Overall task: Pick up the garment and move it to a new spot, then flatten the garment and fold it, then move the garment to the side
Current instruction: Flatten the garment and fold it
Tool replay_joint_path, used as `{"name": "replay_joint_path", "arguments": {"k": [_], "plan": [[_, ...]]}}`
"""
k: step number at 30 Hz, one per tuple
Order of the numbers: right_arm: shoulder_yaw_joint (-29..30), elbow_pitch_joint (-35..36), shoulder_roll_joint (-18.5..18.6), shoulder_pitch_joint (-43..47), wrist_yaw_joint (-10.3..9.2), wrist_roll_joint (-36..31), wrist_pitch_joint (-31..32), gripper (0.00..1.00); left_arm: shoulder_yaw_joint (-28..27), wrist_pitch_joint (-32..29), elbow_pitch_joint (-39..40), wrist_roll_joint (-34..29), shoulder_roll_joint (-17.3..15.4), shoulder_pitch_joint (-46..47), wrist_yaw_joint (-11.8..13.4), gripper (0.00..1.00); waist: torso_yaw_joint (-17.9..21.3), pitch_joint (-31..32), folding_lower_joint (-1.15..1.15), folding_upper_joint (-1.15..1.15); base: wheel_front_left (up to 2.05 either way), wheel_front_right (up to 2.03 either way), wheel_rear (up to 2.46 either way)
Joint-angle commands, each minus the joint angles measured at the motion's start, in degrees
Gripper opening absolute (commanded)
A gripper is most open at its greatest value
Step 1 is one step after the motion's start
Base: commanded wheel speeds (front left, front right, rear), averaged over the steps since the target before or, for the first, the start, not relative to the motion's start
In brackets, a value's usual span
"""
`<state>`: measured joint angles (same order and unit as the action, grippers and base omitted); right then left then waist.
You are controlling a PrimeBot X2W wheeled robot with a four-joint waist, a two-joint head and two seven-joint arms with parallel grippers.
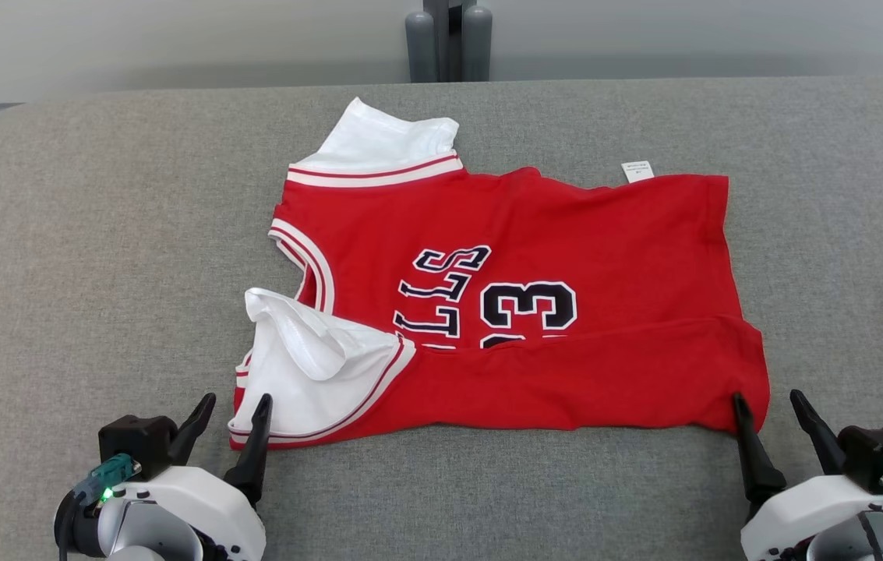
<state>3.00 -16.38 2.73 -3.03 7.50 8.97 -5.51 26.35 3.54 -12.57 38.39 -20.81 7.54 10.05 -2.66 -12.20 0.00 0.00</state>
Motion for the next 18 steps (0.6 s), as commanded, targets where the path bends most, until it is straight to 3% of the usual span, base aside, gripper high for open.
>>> {"name": "replay_joint_path", "arguments": {"k": [1,12,14,15,16,17,18], "plan": [[-0.37,-1.37,0.31,-1.4,-0.02,-0.1,-0.53,1.0,-0.4,-0.19,-1.06,0.7,0.01,1.15,-0.5,1.0,-0.13,-0.65,0.0,0.0,0.0,0.0,0.0],[-3.2,-9.31,0.3,-4.7,-0.02,2.06,-0.71,1.0,0.18,-3.41,-5.57,4.19,1.81,3.46,-3.19,1.0,-0.32,-1.99,0.0,0.0,0.0,0.0,0.0],[-3.77,-10.36,0.27,-5.27,-0.02,2.6,-0.8,1.0,0.1,-4.09,-6.01,5.16,2.24,3.59,-3.56,0.87,-0.11,-2.06,0.0,0.0,0.0,0.0,0.0],[-4.26,-10.9,0.24,-5.52,-0.02,3.04,-0.44,0.45,0.1,-4.47,-6.26,5.32,2.25,3.67,-3.54,0.37,-0.01,-2.05,0.0,0.0,0.0,0.0,0.0],[-4.73,-11.15,0.19,-5.67,-0.02,3.21,-0.49,0.19,0.2,-5.15,-6.49,6.07,2.43,3.56,-3.76,0.0,0.11,-2.04,0.0,0.0,0.0,0.0,0.0],[-5.05,-11.47,0.18,-5.85,-0.02,3.66,-0.6,0.19,0.14,-5.51,-6.52,6.47,2.58,3.43,-4.0,0.0,0.19,-2.04,0.0,0.0,0.0,0.0,0.0],[-5.33,-11.85,0.17,-5.92,-0.02,3.76,-0.12,0.0,-0.12,-5.21,-6.36,6.33,2.49,3.58,-3.82,0.0,0.22,-2.02,0.0,0.0,0.0,0.0,0.0]]}}
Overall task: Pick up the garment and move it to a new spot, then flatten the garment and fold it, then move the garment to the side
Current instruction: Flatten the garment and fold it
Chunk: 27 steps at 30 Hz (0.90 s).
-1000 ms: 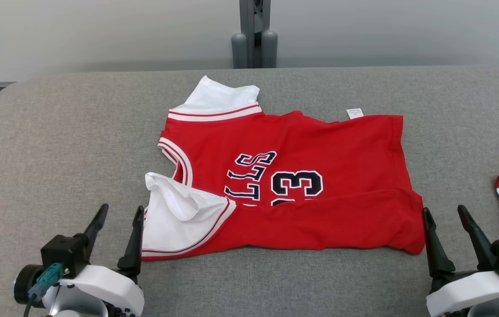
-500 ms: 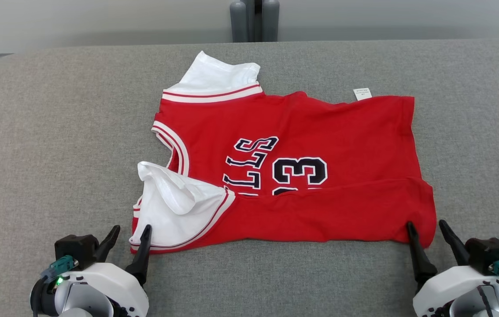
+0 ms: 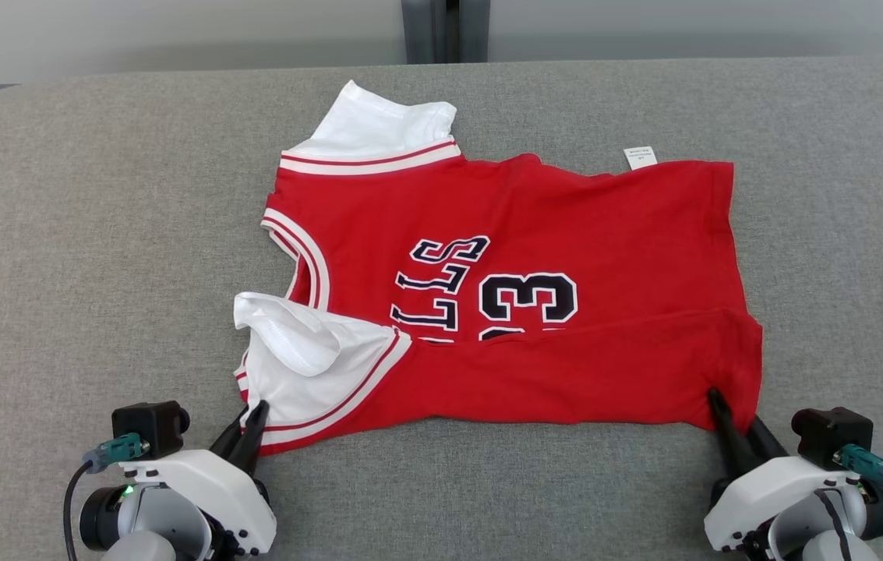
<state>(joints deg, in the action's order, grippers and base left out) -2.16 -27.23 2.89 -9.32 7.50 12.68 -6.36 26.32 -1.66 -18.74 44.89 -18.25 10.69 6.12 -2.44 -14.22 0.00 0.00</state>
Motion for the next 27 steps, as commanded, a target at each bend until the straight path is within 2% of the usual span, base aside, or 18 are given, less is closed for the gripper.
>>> {"name": "replay_joint_path", "arguments": {"k": [1,8,12,21,25,26,27], "plan": [[-0.32,-0.93,0.06,0.26,-0.03,0.39,0.53,0.0,-0.2,-0.3,-0.12,0.19,-0.14,0.43,0.09,0.0,0.04,0.08,0.0,0.0,0.0,0.0,0.0],[0.38,3.37,0.17,2.41,-0.03,1.2,2.19,0.0,-1.56,-0.77,4.3,2.42,-1.44,-1.86,-0.23,0.0,-0.36,0.88,0.0,0.0,0.0,0.0,0.0],[1.21,8.16,0.2,6.25,-0.03,1.07,6.37,0.0,-1.65,-2.81,8.88,3.94,-2.9,-5.42,-0.35,0.0,-0.45,1.85,0.0,0.0,0.0,0.0,0.0],[5.7,20.37,0.23,16.97,-0.03,0.51,15.67,0.0,-2.68,-5.76,19.28,5.15,-6.9,-14.92,4.66,0.0,0.06,3.84,0.0,0.0,0.0,0.0,0.0],[6.87,22.45,0.25,19.04,-0.04,-0.04,18.85,0.0,-2.68,-7.24,21.72,5.81,-7.78,-17.29,5.83,0.0,0.47,3.95,0.0,0.0,0.0,0.0,0.0],[7.05,22.25,0.25,19.32,-0.05,0.13,19.87,0.04,-2.57,-7.5,21.77,5.94,-7.79,-17.47,6.11,0.0,0.53,3.99,0.0,0.0,0.0,0.0,0.0],[7.13,22.85,0.22,19.12,-0.05,0.47,19.55,0.41,-2.55,-7.59,21.82,5.98,-7.76,-17.45,6.23,0.0,0.57,4.0,0.0,0.0,0.0,0.0,0.0]]}}
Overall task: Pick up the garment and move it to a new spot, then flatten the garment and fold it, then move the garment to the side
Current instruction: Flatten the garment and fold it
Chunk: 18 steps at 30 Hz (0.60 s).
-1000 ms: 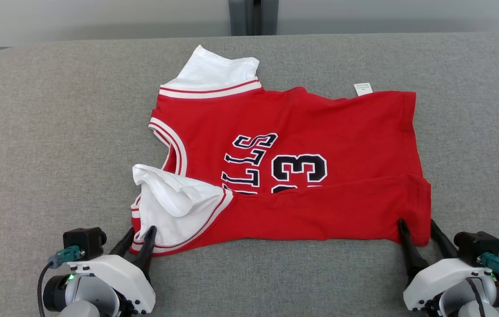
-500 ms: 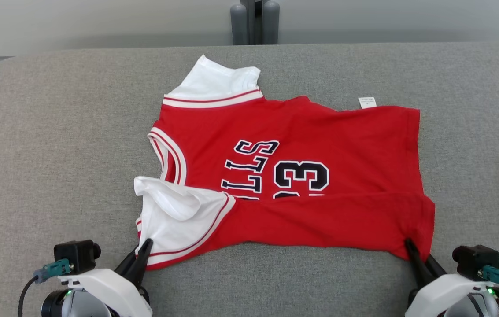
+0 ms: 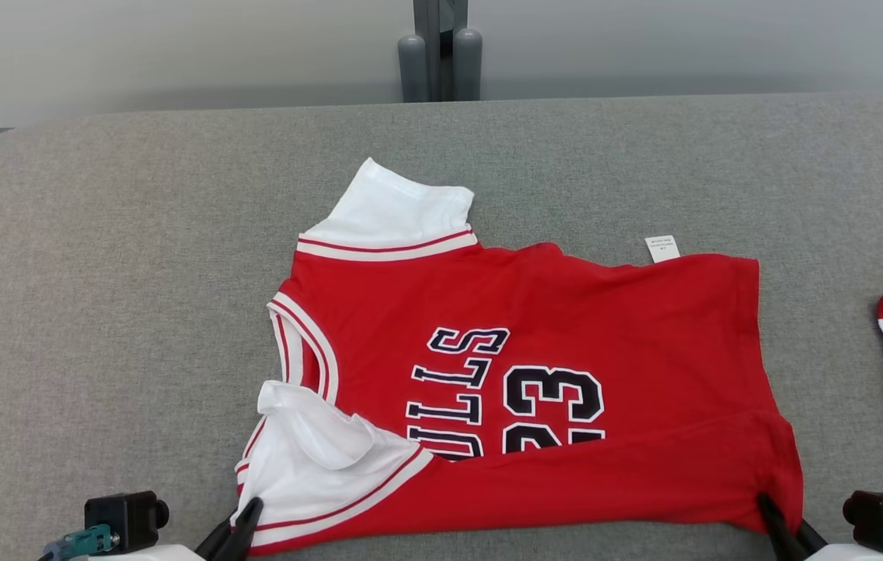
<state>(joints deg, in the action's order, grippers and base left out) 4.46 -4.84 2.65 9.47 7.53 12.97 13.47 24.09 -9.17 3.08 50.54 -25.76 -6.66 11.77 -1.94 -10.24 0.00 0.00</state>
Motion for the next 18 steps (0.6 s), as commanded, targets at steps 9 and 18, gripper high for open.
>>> {"name": "replay_joint_path", "arguments": {"k": [9,18], "plan": [[2.34,2.09,0.44,-0.37,-0.06,1.71,-2.39,1.0,-1.58,2.13,-0.54,-0.78,0.38,1.11,2.2,1.0,0.51,-0.09,0.0,0.0,0.0,0.0,0.0],[6.99,5.39,0.4,-4.07,-0.06,0.93,-9.75,1.0,-6.56,11.1,3.07,-7.03,-1.44,5.58,5.78,1.0,1.15,-0.35,0.0,0.0,0.0,0.0,0.0]]}}
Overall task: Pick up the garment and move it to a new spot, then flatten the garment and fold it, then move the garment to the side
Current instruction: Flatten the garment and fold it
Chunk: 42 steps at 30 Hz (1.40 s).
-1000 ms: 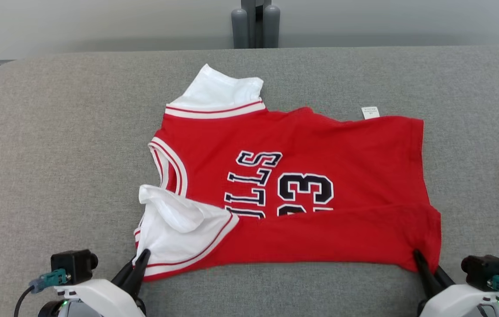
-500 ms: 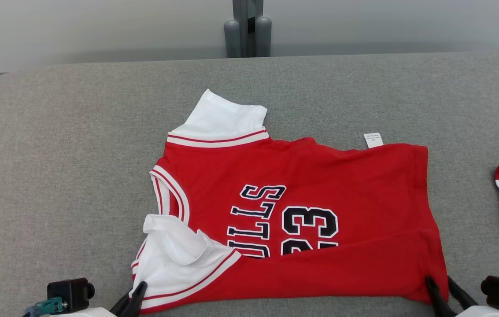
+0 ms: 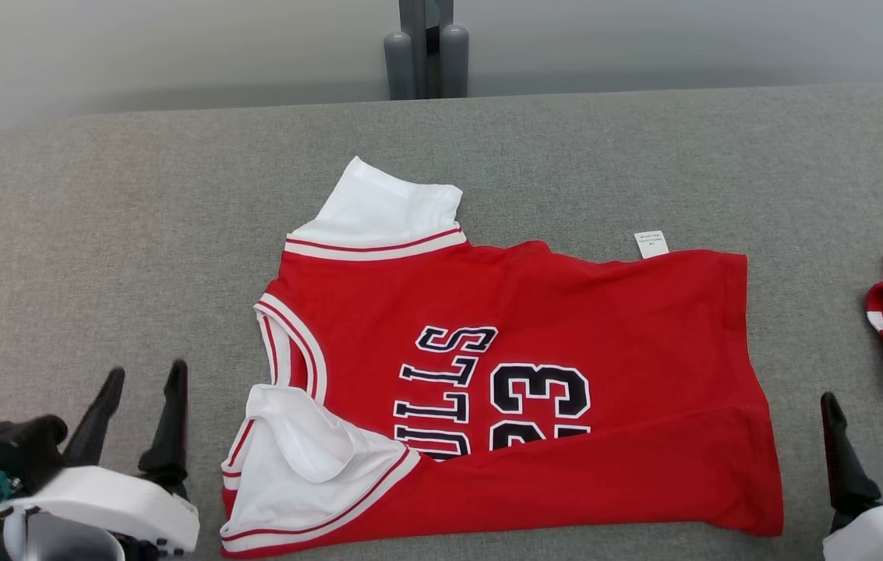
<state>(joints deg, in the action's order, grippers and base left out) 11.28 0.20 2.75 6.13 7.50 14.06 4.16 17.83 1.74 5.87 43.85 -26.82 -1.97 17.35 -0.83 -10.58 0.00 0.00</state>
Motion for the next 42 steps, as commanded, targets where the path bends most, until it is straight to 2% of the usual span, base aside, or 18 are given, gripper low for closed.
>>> {"name": "replay_joint_path", "arguments": {"k": [1,5,9,14,18,22,26,29,30,34,42], "plan": [[0.51,0.53,0.3,-1.37,-0.02,-0.18,-1.18,1.0,-0.52,0.85,1.11,-0.58,-0.1,1.66,0.44,1.0,0.11,-0.06,0.0,0.0,0.0,0.0,0.0],[0.94,1.3,0.29,-4.08,-0.02,-1.32,-3.56,1.0,-3.21,4.48,3.25,-3.0,-1.09,5.73,1.19,1.0,0.52,-0.46,0.0,0.0,0.0,0.0,0.0],[1.1,2.12,0.32,-7.9,-0.02,-2.36,-4.5,1.0,-4.24,4.89,4.98,-5.6,-3.31,11.02,1.4,1.0,1.03,-1.32,0.0,0.0,0.0,0.0,0.0],[0.76,1.72,0.28,-13.96,-0.02,-3.54,-3.82,1.0,-3.14,2.74,5.37,-7.2,-4.49,19.8,-0.3,1.0,1.52,-3.31,0.0,0.0,0.0,0.0,0.0],[0.11,0.45,0.3,-19.25,-0.02,-4.65,-3.09,1.0,-0.17,-0.41,2.52,-7.38,-4.47,28.97,-4.28,1.0,1.84,-5.78,0.0,0.0,0.0,0.0,0.0],[-1.89,-1.91,0.3,-24.56,-0.02,-6.19,-0.45,1.0,4.21,-5.72,-3.05,-5.36,-3.01,38.95,-10.76,1.0,2.72,-8.84,0.0,0.0,0.0,0.0,0.0],[-4.96,-5.32,0.66,-29.49,-0.03,-5.84,3.2,1.0,8.18,-13.14,-10.19,-1.56,-1.06,47.55,-17.39,1.0,3.82,-12.32,0.0,0.0,0.0,0.0,0.0],[-7.05,-7.58,1.19,-32.19,-0.02,-5.52,4.71,1.0,10.61,-18.57,-16.16,1.17,0.68,52.64,-21.04,1.0,4.53,-14.7,0.0,0.0,0.0,0.0,0.0],[-8.56,-9.0,1.93,-33.78,-0.02,-5.69,4.99,1.0,12.14,-22.49,-20.68,1.59,0.44,55.92,-22.4,1.0,5.07,-16.02,0.0,0.0,0.0,0.0,0.0],[-11.1,-12.28,2.56,-36.03,-0.03,-4.46,5.88,1.0,14.44,-27.99,-27.97,4.63,1.46,60.7,-24.01,1.0,6.35,-18.44,0.0,0.0,0.0,0.0,0.0],[-15.11,-17.53,3.03,-39.05,-0.02,-2.61,5.46,1.0,17.95,-31.11,-37.08,6.43,0.56,65.6,-24.86,1.0,8.56,-21.32,0.0,0.0,0.0,0.0,0.0]]}}
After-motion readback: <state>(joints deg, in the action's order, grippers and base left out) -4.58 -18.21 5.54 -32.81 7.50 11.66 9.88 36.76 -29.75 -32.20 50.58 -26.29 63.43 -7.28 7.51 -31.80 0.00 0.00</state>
